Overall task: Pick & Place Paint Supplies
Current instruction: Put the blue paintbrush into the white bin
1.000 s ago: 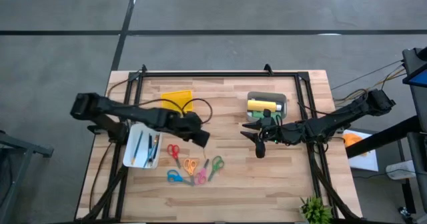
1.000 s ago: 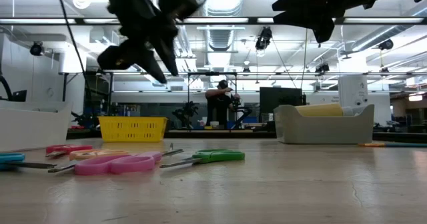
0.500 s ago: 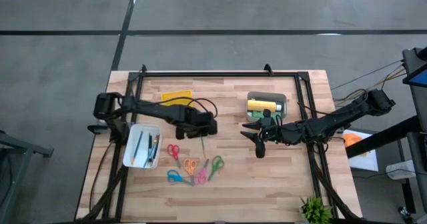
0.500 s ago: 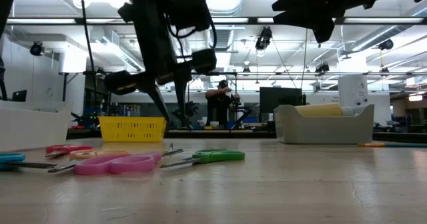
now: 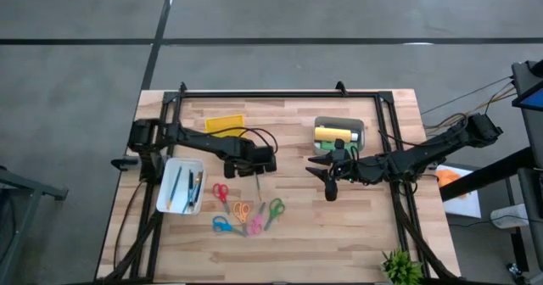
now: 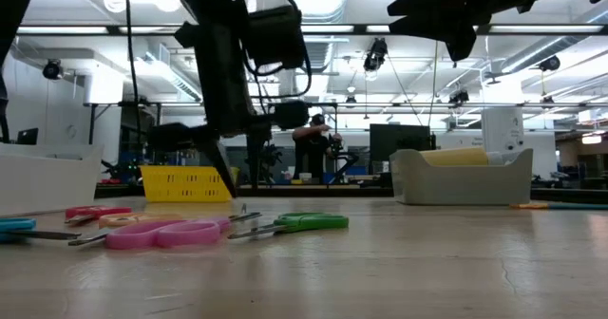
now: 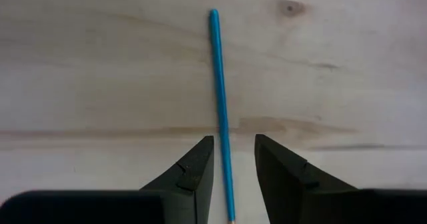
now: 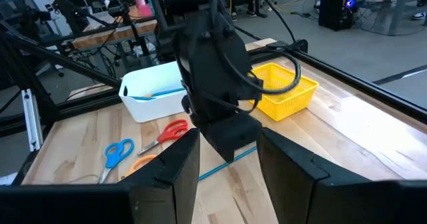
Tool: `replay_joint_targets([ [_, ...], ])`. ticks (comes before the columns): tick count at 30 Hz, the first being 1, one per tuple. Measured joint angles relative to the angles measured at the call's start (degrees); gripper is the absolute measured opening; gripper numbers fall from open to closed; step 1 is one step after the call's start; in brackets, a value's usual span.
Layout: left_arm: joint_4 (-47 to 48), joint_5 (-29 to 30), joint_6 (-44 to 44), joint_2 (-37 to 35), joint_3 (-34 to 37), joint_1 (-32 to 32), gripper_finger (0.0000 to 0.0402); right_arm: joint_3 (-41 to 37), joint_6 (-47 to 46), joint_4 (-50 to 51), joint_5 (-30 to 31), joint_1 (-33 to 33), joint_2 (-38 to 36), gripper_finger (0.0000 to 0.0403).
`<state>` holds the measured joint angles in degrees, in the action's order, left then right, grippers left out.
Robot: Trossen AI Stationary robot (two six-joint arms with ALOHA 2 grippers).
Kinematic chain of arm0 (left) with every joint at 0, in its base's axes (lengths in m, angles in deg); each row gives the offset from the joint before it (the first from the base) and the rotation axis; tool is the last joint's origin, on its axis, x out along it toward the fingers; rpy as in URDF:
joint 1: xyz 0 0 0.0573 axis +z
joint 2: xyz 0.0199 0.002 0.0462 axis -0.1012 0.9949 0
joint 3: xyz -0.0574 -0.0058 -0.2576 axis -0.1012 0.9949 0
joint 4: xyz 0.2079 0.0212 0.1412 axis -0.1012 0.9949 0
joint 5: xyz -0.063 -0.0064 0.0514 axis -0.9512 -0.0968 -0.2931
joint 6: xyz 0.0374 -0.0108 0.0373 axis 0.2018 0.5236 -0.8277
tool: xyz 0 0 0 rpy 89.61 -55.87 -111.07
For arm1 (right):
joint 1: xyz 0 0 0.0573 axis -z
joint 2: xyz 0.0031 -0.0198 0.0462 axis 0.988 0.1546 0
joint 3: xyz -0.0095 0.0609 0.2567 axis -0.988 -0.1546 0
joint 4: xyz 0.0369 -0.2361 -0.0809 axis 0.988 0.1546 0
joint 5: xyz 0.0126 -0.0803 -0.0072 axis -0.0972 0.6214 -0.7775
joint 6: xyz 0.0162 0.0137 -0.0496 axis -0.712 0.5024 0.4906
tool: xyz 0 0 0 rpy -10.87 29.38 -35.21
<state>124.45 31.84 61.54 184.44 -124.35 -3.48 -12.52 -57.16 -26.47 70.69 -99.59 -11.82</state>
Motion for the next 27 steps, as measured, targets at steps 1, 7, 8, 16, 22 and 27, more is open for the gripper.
replay_joint_targets([
  [1, -0.21, 0.10, 0.10, 0.49, 0.00, 0.04, 0.0110, 0.00, 0.01, -0.01, -0.01, 0.00, 0.00, 0.0148],
  [7, -0.22, 0.06, 0.11, 2.87, -0.02, 0.49, 0.0110, -0.02, 0.02, -0.01, -0.01, -0.02, 0.00, 0.0148],
  [8, -0.33, -0.07, 0.11, 3.03, -0.04, 0.68, 0.0110, -0.02, 0.01, 0.00, -0.01, 0.00, 0.00, 0.0148],
  [16, -0.16, -0.33, -0.14, 3.05, -0.04, 1.11, 0.0095, -0.02, 0.00, 0.02, -0.01, 0.01, 0.00, 0.0148],
  [22, 0.69, 0.58, -0.56, 3.09, 0.02, 1.14, 0.0034, -0.02, 0.01, 0.00, 0.00, 0.01, 0.00, 0.0148],
  [27, 0.37, 1.21, -0.57, 3.09, 0.02, 1.16, 0.0004, -0.02, 0.00, 0.00, -0.01, 0.01, 0.00, 0.0148],
])
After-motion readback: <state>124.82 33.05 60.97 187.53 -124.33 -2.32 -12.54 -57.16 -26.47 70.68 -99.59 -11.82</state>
